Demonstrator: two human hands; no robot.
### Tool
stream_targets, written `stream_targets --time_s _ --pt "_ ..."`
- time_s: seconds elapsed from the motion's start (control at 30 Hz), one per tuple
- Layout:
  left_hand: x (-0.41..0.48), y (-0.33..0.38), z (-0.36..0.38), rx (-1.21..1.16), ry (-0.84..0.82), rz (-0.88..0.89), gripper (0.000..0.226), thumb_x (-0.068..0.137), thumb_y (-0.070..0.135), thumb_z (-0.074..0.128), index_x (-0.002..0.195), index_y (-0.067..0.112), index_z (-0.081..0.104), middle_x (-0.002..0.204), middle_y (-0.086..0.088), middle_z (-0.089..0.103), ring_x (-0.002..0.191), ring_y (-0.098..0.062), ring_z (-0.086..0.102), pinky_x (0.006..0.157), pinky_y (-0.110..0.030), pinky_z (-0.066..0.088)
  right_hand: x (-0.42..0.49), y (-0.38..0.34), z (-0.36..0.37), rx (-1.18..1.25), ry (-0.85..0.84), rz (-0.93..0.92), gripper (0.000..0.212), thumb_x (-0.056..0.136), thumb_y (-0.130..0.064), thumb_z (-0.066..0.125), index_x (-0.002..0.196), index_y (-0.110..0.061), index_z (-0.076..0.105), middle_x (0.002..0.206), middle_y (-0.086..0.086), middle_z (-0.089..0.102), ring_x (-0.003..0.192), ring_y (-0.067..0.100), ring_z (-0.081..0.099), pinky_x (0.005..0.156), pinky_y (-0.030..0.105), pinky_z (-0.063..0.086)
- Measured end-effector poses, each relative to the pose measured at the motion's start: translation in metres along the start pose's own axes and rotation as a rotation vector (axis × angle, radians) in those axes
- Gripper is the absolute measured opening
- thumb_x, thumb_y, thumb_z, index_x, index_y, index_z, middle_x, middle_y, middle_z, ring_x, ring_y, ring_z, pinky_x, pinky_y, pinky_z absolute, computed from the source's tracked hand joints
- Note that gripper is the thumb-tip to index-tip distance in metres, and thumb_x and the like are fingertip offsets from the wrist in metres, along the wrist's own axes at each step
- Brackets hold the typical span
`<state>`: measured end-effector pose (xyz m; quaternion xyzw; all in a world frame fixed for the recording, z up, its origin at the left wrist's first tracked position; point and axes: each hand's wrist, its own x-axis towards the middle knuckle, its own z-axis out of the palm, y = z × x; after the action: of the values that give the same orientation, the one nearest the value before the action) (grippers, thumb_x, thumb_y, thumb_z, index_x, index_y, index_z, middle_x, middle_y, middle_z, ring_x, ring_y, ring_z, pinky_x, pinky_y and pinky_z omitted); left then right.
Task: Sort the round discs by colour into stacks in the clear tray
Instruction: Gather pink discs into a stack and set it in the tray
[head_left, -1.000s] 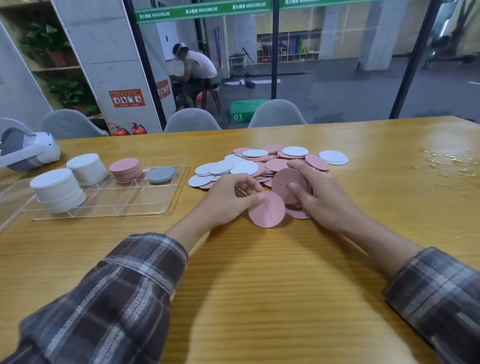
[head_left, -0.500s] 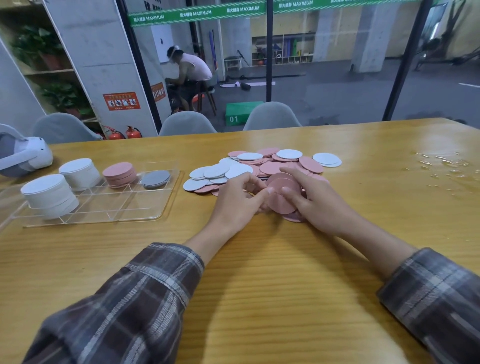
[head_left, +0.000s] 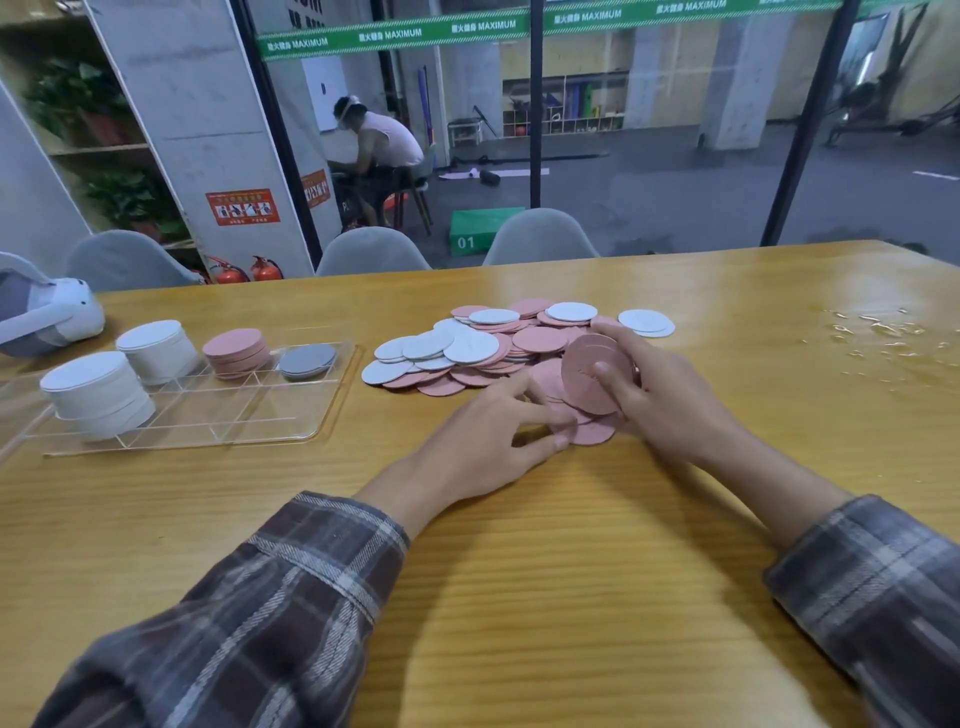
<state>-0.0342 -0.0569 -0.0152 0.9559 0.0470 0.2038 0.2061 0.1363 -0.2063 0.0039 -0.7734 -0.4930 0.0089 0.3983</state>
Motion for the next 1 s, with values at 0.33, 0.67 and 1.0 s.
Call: stream_targets --time_s 0.33,0.67,1.0 --pt "-0.005 0.004 -0.007 0.032 -0.021 0.065 0.019 0.094 0.044 0.072 0.109 0.035 0.081 0.113 0.016 0.061 0.105 -0.003 0.057 0.093 -0.028 0.049 -0.001 0.0 0.003 0.0 -0.001 0.021 0.045 0.105 -0.027 0.052 0.15 -0.029 0.045 0.112 -0.001 0.066 0.099 0.019 0.056 0.085 0.03 0.041" --pt "-0.011 0.004 -0.01 -0.169 0.044 -0.072 0.028 0.088 0.03 0.082 0.068 0.015 0.069 0.075 0.007 0.065 0.069 -0.011 0.058 0.064 -0.02 0.043 -0.006 -0.004 0.004 0.001 -0.012 -0.023 0.046 0.105 -0.028 0.052 0.15 -0.029 0.044 0.116 -0.002 0.067 0.098 0.019 0.057 0.084 0.03 0.041" --pt "-0.01 0.011 -0.004 -0.126 0.081 -0.16 0.026 0.076 0.043 0.09 0.078 0.025 0.072 0.08 0.01 0.066 0.075 -0.011 0.059 0.065 -0.019 0.044 -0.008 -0.014 0.005 -0.012 0.0 -0.065 0.045 0.104 -0.022 0.055 0.149 -0.024 0.047 0.1 -0.009 0.061 0.076 -0.019 0.051 0.072 0.001 0.036"
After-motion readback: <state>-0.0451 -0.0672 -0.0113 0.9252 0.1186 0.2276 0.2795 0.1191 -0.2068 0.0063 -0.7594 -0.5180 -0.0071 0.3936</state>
